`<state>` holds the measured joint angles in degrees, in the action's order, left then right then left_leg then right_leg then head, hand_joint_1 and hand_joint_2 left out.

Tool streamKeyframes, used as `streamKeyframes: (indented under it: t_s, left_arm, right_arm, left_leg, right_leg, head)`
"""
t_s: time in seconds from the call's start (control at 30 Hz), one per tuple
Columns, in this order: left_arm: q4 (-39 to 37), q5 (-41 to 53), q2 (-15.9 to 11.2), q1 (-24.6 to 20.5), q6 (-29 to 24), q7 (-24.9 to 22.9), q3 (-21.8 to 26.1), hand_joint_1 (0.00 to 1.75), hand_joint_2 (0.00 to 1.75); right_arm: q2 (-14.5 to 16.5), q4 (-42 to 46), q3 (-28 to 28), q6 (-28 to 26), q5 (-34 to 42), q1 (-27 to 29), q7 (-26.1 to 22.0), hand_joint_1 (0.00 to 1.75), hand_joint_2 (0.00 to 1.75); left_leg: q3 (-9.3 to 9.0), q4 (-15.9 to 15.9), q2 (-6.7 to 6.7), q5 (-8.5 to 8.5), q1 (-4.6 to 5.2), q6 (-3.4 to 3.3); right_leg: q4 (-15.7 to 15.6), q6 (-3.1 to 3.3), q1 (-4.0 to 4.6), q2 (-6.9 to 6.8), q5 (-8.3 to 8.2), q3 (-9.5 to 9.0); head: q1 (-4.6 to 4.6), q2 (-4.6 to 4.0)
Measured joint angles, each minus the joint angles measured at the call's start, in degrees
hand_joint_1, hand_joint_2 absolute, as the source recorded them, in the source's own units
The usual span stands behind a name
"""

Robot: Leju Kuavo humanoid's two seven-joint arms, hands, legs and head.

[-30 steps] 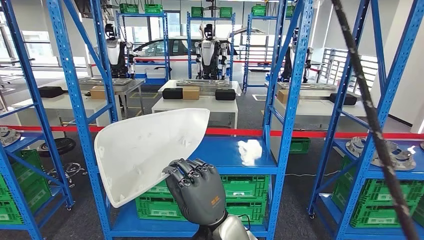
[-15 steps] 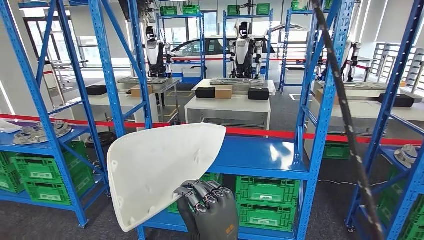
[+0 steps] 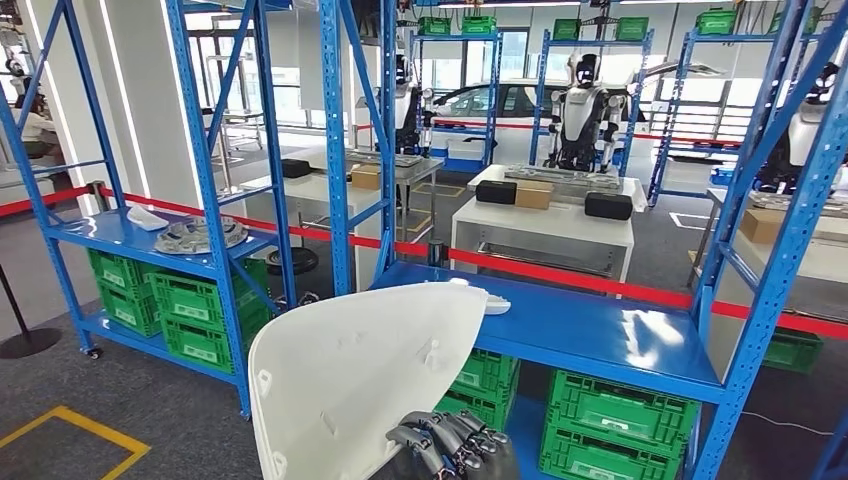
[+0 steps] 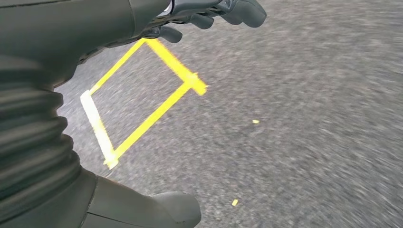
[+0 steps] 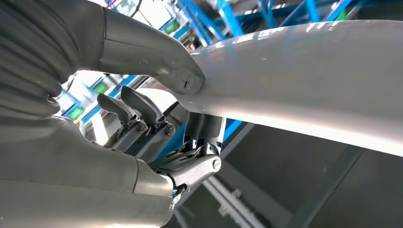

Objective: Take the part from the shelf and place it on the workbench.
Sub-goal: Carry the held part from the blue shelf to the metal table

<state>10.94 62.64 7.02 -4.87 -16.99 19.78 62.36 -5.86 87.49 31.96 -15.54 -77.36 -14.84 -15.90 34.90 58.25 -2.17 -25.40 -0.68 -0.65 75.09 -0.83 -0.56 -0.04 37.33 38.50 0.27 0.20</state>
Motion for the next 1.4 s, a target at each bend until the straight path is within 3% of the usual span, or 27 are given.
streamKeyframes:
  t_s: [0.03, 0.07, 0.13, 0.2, 0.27, 0.3, 0.37, 0.43, 0.5, 0.53, 0.57, 0.67, 0.7, 0.77, 0.8, 0.83, 0.87, 0.93, 1.0, 1.03, 1.07, 1.1, 1.17, 1.23, 1.3, 1.33, 1.4]
  left_arm:
    - [0.0, -0.2, 0.0, 0.1, 0.0, -0.2, 0.0, 0.00, 1.75]
    - [0.0, -0.3, 0.0, 0.2, 0.0, -0.5, 0.1, 0.00, 1.75]
    - [0.0, -0.5, 0.1, 0.3, 0.0, -1.0, 0.1, 0.00, 1.75]
    - [0.0, -0.5, 0.1, 0.3, 0.0, -1.4, 0.1, 0.00, 1.75]
    - [0.0, -0.6, 0.1, 0.5, 0.0, -1.7, 0.1, 0.00, 1.75]
    - [0.0, -0.6, 0.1, 0.7, 0.0, -1.7, 0.1, 0.00, 1.75]
    - [0.0, -0.7, 0.1, 0.8, 0.0, -1.8, 0.1, 0.00, 1.75]
    - [0.0, -0.8, 0.1, 0.6, 0.0, -1.7, 0.1, 0.00, 1.75]
    - [0.0, -1.0, 0.1, 0.7, 0.0, -1.2, 0.1, 0.00, 1.75]
    - [0.0, -1.1, 0.1, 0.8, 0.0, -0.8, 0.1, 0.00, 1.75]
    - [0.0, -1.2, 0.1, 0.8, 0.0, -0.4, 0.1, 0.00, 1.75]
    - [0.0, -0.2, 0.0, 0.8, 0.2, 1.0, 0.1, 0.00, 1.75]
    - [0.0, 0.4, -0.1, 0.8, 0.4, 1.3, 0.1, 0.00, 1.75]
    - [0.1, 1.2, -0.2, 0.8, 0.7, 1.3, 0.0, 0.00, 1.75]
    - [0.1, 1.3, -0.2, 0.9, 0.9, 1.1, 0.0, 0.00, 1.75]
    - [0.1, 1.4, -0.3, 0.9, 1.0, 1.0, 0.0, 0.00, 1.75]
    - [0.1, 1.5, -0.3, 0.8, 1.1, 0.9, 0.0, 0.00, 1.75]
    - [0.1, 1.4, -0.2, 0.5, 1.2, 0.9, 0.0, 0.00, 1.75]
    - [0.1, 1.0, -0.2, 0.4, 1.2, 0.9, 0.0, 0.00, 1.75]
    - [0.1, 0.7, -0.2, 0.4, 1.2, 0.9, 0.0, 0.00, 1.75]
    - [0.1, 0.3, -0.1, 0.4, 1.1, 0.9, 0.0, 0.00, 1.75]
    - [0.1, -0.1, 0.0, 0.4, 1.0, 1.0, 0.1, 0.00, 1.75]
    - [0.1, -0.6, 0.1, 0.3, 0.8, 1.3, 0.1, 0.00, 1.75]
    - [0.1, -0.7, 0.2, 0.1, 0.6, 1.6, 0.2, 0.00, 1.75]
    - [0.2, -0.8, 0.2, 0.2, 0.6, 2.0, 0.2, 0.00, 1.75]
    - [0.1, -0.8, 0.2, 0.3, 0.6, 2.2, 0.2, 0.00, 1.75]
    - [0.1, -0.8, 0.3, 0.3, 0.6, 2.6, 0.2, 0.00, 1.75]
  right_arm:
    - [-0.1, 0.2, 0.0, -0.1, 0.0, 0.4, -0.3, 1.69, 1.75]
    - [-0.1, 0.4, 0.0, -0.1, 0.0, 0.5, -0.5, 1.69, 1.75]
    - [-0.1, 0.8, 0.0, 0.0, 0.0, 0.6, -0.8, 1.69, 1.75]
    - [0.1, 0.9, 0.0, 0.2, 0.1, 0.6, -1.0, 1.69, 1.75]
    - [0.5, 0.9, 0.0, 0.3, 0.1, 0.5, -1.2, 1.69, 1.75]
    - [0.8, 0.9, 0.0, 0.4, 0.1, 0.4, -1.2, 1.69, 1.75]
    - [1.4, 1.0, 0.0, 0.4, 0.2, 0.3, -1.4, 1.69, 1.75]
    - [1.6, 1.0, 0.0, 0.7, 0.3, 0.2, -1.5, 1.69, 1.75]
    - [1.8, 1.0, 0.0, 1.3, 0.3, 0.1, -1.5, 1.69, 1.75]
    - [2.0, 1.0, 0.0, 1.6, 0.2, -0.1, -1.3, 1.69, 1.75]
    - [2.1, 1.0, 0.0, 2.0, 0.1, -0.4, -0.9, 1.69, 1.75]
    - [1.4, 1.4, -0.2, 2.5, -0.1, -0.9, 1.3, 1.69, 1.75]
    - [0.7, 1.6, -0.3, 2.5, 0.1, -1.0, 1.9, 1.69, 1.75]
    - [-0.9, 1.8, -0.7, 2.4, 1.1, -1.2, 2.2, 1.69, 1.75]
    - [-1.4, 1.8, -0.9, 2.4, 1.5, -1.5, 2.2, 1.69, 1.75]
    - [-1.8, 1.8, -1.0, 2.3, 1.8, -1.8, 2.1, 1.69, 1.75]
    - [-2.1, 1.7, -1.2, 2.3, 2.0, -2.2, 2.0, 1.69, 1.75]
    - [-2.5, 1.3, -1.4, 2.5, 2.2, -2.8, 1.6, 1.69, 1.75]
    - [-2.8, 0.6, -1.4, 2.8, 2.2, -3.1, 1.3, 1.69, 1.75]
    - [-2.8, 0.2, -1.4, 3.0, 2.4, -3.5, 1.0, 1.69, 1.75]
    - [-2.8, -0.4, -1.4, 3.1, 2.6, -4.1, 0.4, 1.69, 1.75]
    - [-2.8, -1.2, -1.4, 3.3, 3.0, -5.2, -0.3, 1.69, 1.75]
    - [-2.6, -3.2, -1.3, 3.4, 3.9, -7.6, -1.5, 1.69, 1.75]
    - [-2.4, -5.1, -1.2, 3.3, 4.6, -9.4, -2.0, 1.69, 1.75]
    - [-1.9, -6.7, -1.0, 3.3, 5.0, -10.8, -2.4, 1.69, 1.75]
    - [-1.7, -7.4, -0.9, 3.3, 5.2, -11.6, -2.5, 1.69, 1.75]
    - [-1.3, -8.4, -0.7, 3.2, 5.4, -12.8, -2.7, 1.69, 1.75]
  left_leg:
    - [0.06, 0.1, -0.85, 0.03, 0.04, 0.03]
    - [0.09, 0.2, -1.69, 0.07, 0.06, 0.11]
    - [0.25, 0.5, -3.25, 0.16, 0.04, 0.45]
    - [0.66, 0.6, -4.55, 0.38, -0.04, 1.19]
    - [1.07, 0.2, -5.68, 0.80, -0.17, 2.11]
    - [1.31, 0.3, -5.20, 0.82, -0.18, 2.41]
    - [2.84, 3.1, -2.11, -1.01, -0.03, 2.83]
    - [6.09, 10.3, 1.00, -4.93, 0.05, 3.24]
    - [8.60, 16.2, 1.67, -7.09, -0.03, 3.63]
    - [8.32, 16.1, 1.85, -6.60, -0.05, 3.70]
    - [6.77, 13.6, 2.24, -5.19, -0.07, 3.70]
    - [-0.03, 2.1, 5.17, -1.13, 0.20, 2.94]
    - [-0.97, 0.5, 5.69, -0.82, 0.35, 2.51]
    - [-0.95, 0.0, 4.97, -0.79, 0.56, 1.67]
    - [-0.95, -0.1, 4.41, -0.68, 0.50, 1.30]
    - [-1.00, -0.3, 3.89, -0.54, 0.38, 0.90]
    - [-1.07, -0.5, 3.33, -0.37, 0.24, 0.52]
    - [-0.96, -0.6, 2.07, -0.17, 0.11, 0.07]
    - [-0.69, -0.4, 0.52, -0.13, 0.15, -0.02]
    - [-0.57, -0.3, -0.30, -0.10, 0.16, 0.00]
    - [-0.49, -0.1, -1.13, -0.09, 0.16, 0.06]
    - [-0.42, 0.1, -1.93, -0.09, 0.13, 0.17]
    - [-0.02, 0.7, -3.41, -0.06, 0.13, 0.67]
    - [0.59, 0.8, -4.84, 0.28, 0.00, 1.55]
    - [1.11, 0.5, -5.95, 0.75, -0.28, 2.45]
    - [1.48, 0.9, -5.18, 0.56, -0.26, 2.72]
    - [3.41, 4.6, -1.71, -1.68, -0.07, 3.03]
  right_leg:
    - [-0.7, 0.17, 0.02, 0.14, -1.10, -0.13]
    - [-3.6, 0.39, 0.02, 0.44, -3.08, -1.44]
    - [-11.8, 0.80, 0.02, 2.84, -6.71, -5.21]
    - [-16.0, 1.00, 0.14, 4.61, -7.85, -7.01]
    - [-16.4, 1.44, 0.25, 3.73, -8.00, -7.12]
    - [-16.6, 1.82, 0.21, 3.02, -8.24, -7.28]
    - [-17.2, 2.60, 0.00, 1.38, -8.67, -7.61]
    - [-17.2, 2.95, 0.12, -0.37, -8.71, -7.60]
    - [-17.2, 2.99, 0.18, -2.15, -8.66, -7.53]
    - [-17.2, 2.96, 0.18, -2.98, -8.63, -7.53]
    - [-17.2, 2.86, 0.17, -3.76, -8.56, -7.59]
    - [-17.2, 2.17, 0.44, -5.78, -8.12, -8.00]
    - [-17.2, 1.84, 0.56, -6.33, -7.99, -8.16]
    - [-17.3, 1.20, 0.66, -7.36, -7.86, -8.45]
    - [-17.2, 0.83, 0.54, -7.31, -7.69, -8.54]
    - [-16.6, 0.48, 0.41, -6.27, -7.17, -8.37]
    - [-14.7, 0.17, 0.26, -4.57, -6.00, -7.59]
    - [-7.6, -0.18, 0.09, -0.99, -2.41, -4.17]
    - [-0.7, -0.22, 0.07, -0.04, -0.19, -0.50]
    - [-0.1, -0.16, 0.06, 0.05, -0.73, 0.06]
    - [-1.8, -0.09, -0.01, 0.20, -2.34, -0.50]
    - [-5.5, -0.01, -0.14, 0.76, -4.66, -2.12]
    - [-12.8, 0.07, -0.46, 3.37, -7.61, -5.35]
    - [-15.5, 0.27, -0.43, 4.64, -8.02, -6.37]
    - [-15.9, 0.96, -0.22, 3.20, -8.43, -6.43]
    - [-16.1, 1.40, -0.19, 2.46, -8.65, -6.56]
    - [-16.6, 2.18, -0.21, 0.87, -8.98, -6.78]
  head:
    - [0.03, 0.00]
    - [0.04, -0.01]
    - [0.04, -0.01]
    - [0.05, -0.01]
    - [0.04, 0.00]
    - [-0.03, 0.00]
    - [-0.22, 0.00]
    - [-0.40, 0.00]
    - [-0.45, 0.00]
    - [-0.48, 0.00]
    - [-0.50, 0.00]
    - [-0.52, -0.01]
    - [-0.50, -0.01]
    - [-0.43, -0.01]
    - [-0.43, -0.01]
    - [-0.43, -0.01]
    - [-0.39, -0.01]
    - [-0.27, -0.01]
    - [-0.16, -0.01]
    - [-0.15, -0.01]
    - [-0.13, -0.01]
    - [-0.11, -0.01]
    - [-0.14, 0.00]
    - [-0.26, 0.00]
    - [-0.30, 0.00]
    - [-0.35, 0.00]
    - [-0.57, 0.00]
